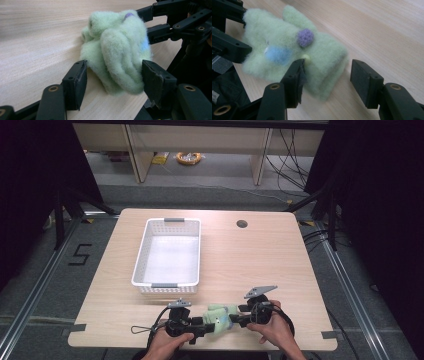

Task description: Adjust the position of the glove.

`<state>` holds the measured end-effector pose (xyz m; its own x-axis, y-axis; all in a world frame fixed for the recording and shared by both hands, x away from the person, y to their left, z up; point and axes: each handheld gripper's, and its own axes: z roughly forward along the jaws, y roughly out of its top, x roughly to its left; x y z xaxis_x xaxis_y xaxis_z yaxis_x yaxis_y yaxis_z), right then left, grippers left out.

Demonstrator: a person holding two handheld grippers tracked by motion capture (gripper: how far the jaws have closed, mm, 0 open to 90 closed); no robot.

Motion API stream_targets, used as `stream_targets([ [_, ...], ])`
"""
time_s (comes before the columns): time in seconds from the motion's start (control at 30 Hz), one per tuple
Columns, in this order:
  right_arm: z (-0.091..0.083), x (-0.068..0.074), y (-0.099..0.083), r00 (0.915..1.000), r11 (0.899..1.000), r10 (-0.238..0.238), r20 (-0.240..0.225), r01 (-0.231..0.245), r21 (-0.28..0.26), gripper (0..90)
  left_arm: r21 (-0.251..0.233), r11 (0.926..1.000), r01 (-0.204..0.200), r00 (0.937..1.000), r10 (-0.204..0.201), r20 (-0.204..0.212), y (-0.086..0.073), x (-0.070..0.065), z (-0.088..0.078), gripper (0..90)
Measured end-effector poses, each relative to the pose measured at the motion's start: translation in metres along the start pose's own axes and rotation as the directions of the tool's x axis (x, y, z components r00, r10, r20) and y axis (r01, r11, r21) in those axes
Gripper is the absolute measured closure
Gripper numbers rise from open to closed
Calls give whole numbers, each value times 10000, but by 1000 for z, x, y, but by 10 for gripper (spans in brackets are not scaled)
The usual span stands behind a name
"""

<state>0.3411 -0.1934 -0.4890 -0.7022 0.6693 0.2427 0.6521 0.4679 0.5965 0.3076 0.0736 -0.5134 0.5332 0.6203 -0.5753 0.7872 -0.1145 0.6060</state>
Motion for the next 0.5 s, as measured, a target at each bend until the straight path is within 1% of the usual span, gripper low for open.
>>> stream_targets([
  [0.03, 1, 0, -1, 10000, 10000, 21, 19, -21, -18, 459, -2, 10000, 10, 10000, -10, -23, 1, 0, 0, 388],
  [0.07, 1, -1, -2, 10000, 10000, 21, -70, -21, 20, 461, -15, 10000, 0, 10000, -1, -35, 2, 1, 0, 393],
  [0.13, 5, -1, -5, 9996, 9997, 201, -221, -204, -150, 461, -19, 10000, 22, 10000, -22, -8, 3, 2, 0, 405],
  [0.17, 5, -1, -6, 9994, 9996, 229, -274, -233, -146, 466, -58, 10000, 75, 10000, -75, -27, 4, 3, 1, 411],
  [0.2, 5, -2, -6, 9990, 9997, 258, -355, -258, 12, 471, -58, 9999, 114, 9999, -114, -13, 5, 4, 1, 420],
  [0.23, 6, -2, -6, 9990, 9997, 247, -384, -246, 30, 472, -28, 9999, 137, 9999, -137, 33, 6, 5, 2, 433],
  [0.33, 7, 0, -7, 9992, 9998, 211, -331, -210, 34, 487, 24, 10000, 20, 9999, -20, 111, 6, 4, 3, 474],
  [0.37, 7, 0, -7, 9992, 9997, 226, -339, -224, 56, 490, 49, 10000, -77, 9999, 76, 132, 6, 3, 3, 485],
  [0.43, 8, -1, -7, 9982, 9995, 292, -516, -286, 130, 522, 34, 9999, -149, 9997, 148, 176, 6, 3, 3, 514],
  [0.47, 8, -2, -7, 9975, 9995, 301, -642, -296, 79, 541, 35, 9998, -197, 9996, 196, 191, 6, 3, 3, 533],
  [0.5, 8, -2, -7, 9971, 9993, 366, -668, -360, 101, 559, 33, 9998, -200, 9995, 199, 250, 6, 4, 4, 555],
])
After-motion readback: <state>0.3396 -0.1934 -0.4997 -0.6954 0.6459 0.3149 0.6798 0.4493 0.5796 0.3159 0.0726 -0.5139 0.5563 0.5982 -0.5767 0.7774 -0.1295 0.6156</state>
